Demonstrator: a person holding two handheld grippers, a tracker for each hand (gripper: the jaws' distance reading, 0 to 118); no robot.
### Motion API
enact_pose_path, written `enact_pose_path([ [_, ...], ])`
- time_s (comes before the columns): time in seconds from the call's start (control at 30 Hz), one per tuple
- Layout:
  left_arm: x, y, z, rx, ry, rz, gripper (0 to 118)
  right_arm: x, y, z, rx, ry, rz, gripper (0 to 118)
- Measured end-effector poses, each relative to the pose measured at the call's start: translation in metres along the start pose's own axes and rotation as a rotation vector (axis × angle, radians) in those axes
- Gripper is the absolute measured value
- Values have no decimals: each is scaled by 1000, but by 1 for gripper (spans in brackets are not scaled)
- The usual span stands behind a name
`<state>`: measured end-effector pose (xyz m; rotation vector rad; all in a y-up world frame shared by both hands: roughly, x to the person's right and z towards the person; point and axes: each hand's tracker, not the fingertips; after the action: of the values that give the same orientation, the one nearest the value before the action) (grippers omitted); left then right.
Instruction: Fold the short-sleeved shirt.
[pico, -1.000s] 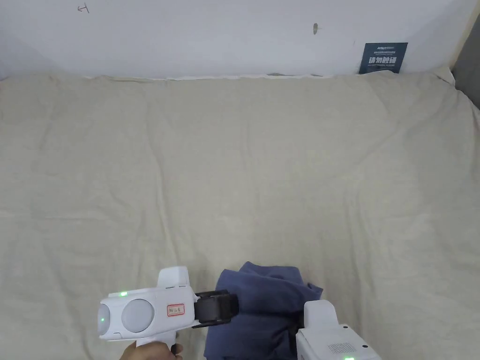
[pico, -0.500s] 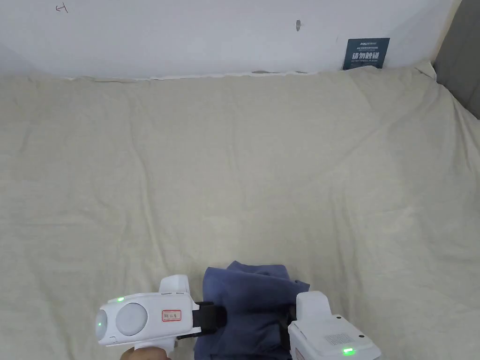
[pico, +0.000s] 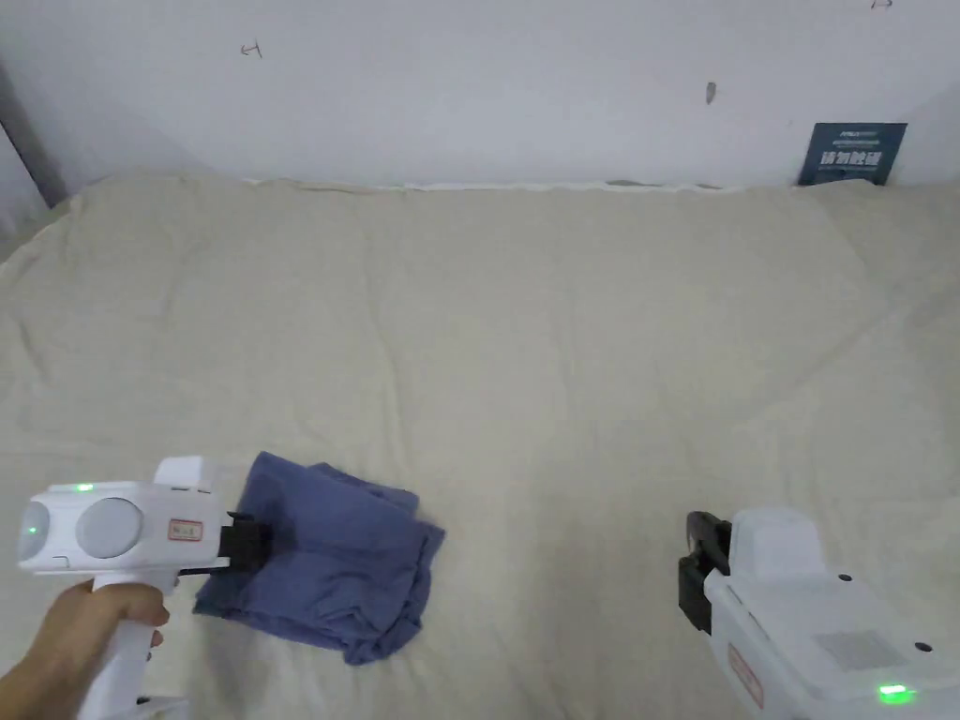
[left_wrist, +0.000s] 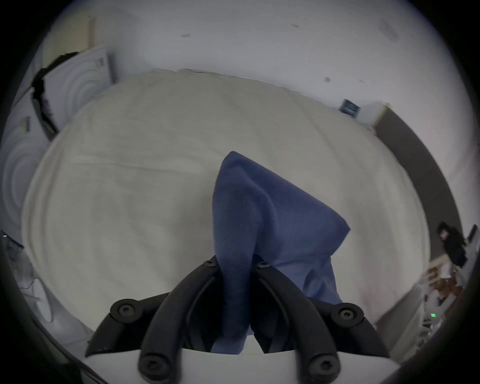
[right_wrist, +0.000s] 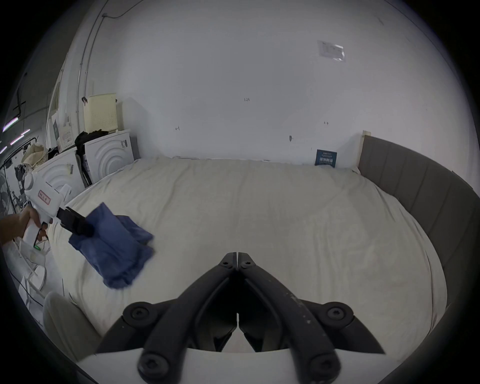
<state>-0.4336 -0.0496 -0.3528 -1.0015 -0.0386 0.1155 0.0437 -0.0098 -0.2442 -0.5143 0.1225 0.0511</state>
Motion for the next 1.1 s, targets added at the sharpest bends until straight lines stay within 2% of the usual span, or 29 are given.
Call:
enact_pose_path([
  [0.2, -102, 22, 5, -32, 212, 80, 18, -14, 19, -23, 7, 8, 14, 2],
  [0.3, -138, 25, 6, -54, 268, 137, 18, -19, 24, -33, 7, 3, 19, 2],
  [0.4, -149, 25, 3, -50, 257, 163, 20, -19, 27, -41, 1, -3, 11, 2],
  [0.43, -150, 24, 2, -47, 257, 170, 30, -18, 27, -41, 1, -7, 9, 2],
  [0.47, -151, 26, 0, -48, 253, 184, 47, -18, 28, -42, 1, -12, 7, 2],
  [0.5, -150, 27, -1, -52, 238, 212, 74, -17, 29, -42, 0, -17, 4, 2],
  [0.53, -148, 27, 0, -51, 238, 220, 106, -15, 29, -42, 0, -18, 0, 2],
  [0.57, -144, 26, 3, -38, 244, 220, 118, -13, 30, -40, 2, -21, -6, 2],
  [0.6, -141, 29, 7, 22, 246, 209, 118, -12, 31, -38, 6, -23, -10, 2],
  [0.7, -122, 36, 24, 60, 261, 188, 108, -8, 35, -28, 29, -36, -18, 2],
  [0.87, -71, 47, 81, 280, 263, 130, 108, 1, 50, 0, 100, -78, -17, 2],
  [1.1, 36, 50, 166, 602, 239, 46, 108, 16, 80, 49, 237, -144, 14, 2],
])
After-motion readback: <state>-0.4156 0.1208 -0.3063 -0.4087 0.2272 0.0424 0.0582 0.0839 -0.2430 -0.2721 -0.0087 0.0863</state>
